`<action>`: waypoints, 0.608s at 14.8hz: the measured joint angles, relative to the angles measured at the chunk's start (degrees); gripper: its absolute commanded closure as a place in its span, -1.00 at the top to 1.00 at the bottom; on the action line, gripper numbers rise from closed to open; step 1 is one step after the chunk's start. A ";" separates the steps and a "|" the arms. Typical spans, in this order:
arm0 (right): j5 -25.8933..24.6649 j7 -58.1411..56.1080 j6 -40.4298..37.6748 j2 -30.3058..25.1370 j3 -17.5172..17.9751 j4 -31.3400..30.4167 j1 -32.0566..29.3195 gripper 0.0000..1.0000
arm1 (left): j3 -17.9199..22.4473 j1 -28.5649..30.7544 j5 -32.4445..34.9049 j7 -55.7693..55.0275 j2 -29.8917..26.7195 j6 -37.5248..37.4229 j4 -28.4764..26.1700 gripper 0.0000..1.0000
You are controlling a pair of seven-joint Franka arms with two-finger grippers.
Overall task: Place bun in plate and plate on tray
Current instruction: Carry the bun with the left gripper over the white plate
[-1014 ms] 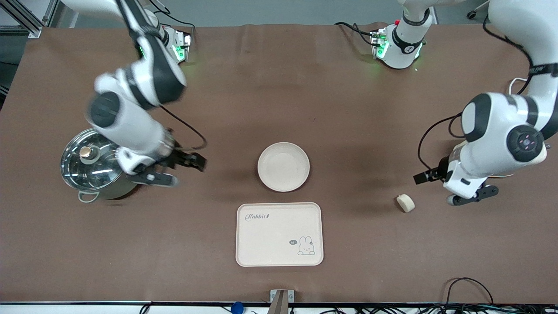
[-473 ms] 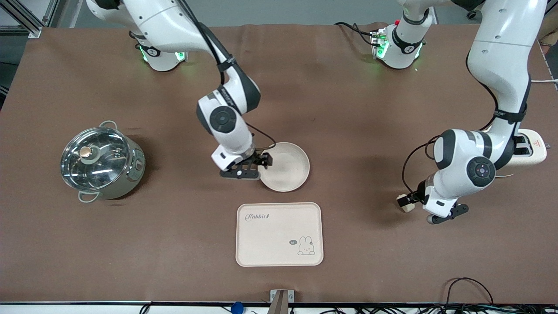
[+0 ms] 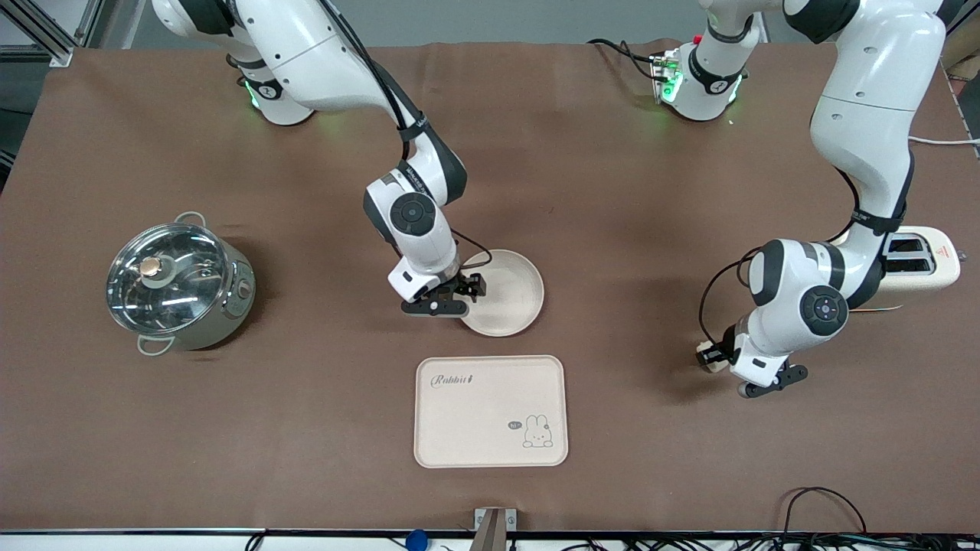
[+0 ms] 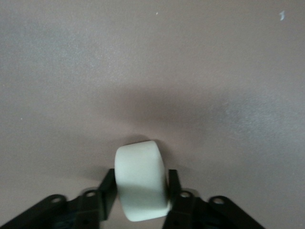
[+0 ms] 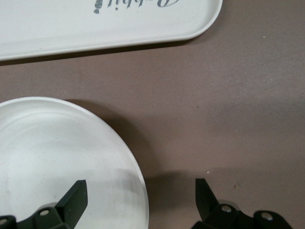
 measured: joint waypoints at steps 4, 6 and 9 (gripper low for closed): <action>-0.25 0.00 -0.24 0.66 0.10 -0.11 0.23 0.85 | -1.07 -2.63 0.24 -6.16 -1.05 -3.37 1.42 -0.29; -0.50 0.00 -0.24 1.14 0.13 -0.14 0.42 0.48 | -2.28 -5.84 0.25 -12.10 -3.00 -6.89 1.98 -0.28; -0.63 0.00 -0.25 1.31 0.11 -0.17 0.45 0.17 | -5.70 -10.72 0.31 -23.06 -5.08 -8.77 2.02 -0.28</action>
